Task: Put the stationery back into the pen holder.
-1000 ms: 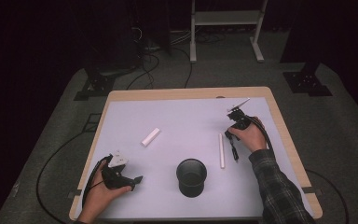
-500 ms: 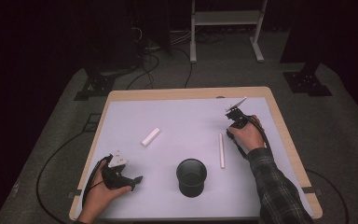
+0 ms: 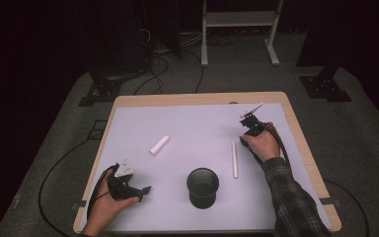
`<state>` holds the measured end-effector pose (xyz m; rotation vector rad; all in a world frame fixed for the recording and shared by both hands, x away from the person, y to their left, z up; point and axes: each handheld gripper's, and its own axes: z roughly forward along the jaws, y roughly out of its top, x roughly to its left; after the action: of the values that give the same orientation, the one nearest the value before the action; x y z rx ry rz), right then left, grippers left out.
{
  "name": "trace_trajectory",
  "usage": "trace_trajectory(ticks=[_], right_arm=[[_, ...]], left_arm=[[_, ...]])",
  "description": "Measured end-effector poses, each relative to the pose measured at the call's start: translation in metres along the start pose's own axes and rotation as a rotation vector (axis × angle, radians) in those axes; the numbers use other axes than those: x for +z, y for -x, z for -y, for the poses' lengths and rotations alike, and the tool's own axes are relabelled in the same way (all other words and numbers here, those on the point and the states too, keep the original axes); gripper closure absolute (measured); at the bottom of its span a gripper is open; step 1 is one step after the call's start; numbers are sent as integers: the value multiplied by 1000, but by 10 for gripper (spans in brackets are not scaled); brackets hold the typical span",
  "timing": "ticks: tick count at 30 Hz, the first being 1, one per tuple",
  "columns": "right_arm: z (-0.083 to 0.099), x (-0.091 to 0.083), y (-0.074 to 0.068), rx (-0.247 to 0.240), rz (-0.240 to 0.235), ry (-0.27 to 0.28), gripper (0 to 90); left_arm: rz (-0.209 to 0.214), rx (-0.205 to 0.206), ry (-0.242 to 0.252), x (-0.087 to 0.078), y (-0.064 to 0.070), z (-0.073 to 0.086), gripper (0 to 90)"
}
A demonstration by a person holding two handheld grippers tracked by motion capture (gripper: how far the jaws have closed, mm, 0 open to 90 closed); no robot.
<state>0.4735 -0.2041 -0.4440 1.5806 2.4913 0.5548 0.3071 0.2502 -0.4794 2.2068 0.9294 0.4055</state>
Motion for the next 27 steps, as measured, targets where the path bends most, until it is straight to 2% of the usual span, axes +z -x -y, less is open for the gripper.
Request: trace_trajectory(ticks=[13, 27], right_arm=[[10, -14, 5, 7, -34, 63, 795], [30, -36, 8, 30, -70, 148, 795]], left_arm=[[0, -1, 0, 0, 0, 0, 16], [1, 0, -3, 0, 0, 0, 16]])
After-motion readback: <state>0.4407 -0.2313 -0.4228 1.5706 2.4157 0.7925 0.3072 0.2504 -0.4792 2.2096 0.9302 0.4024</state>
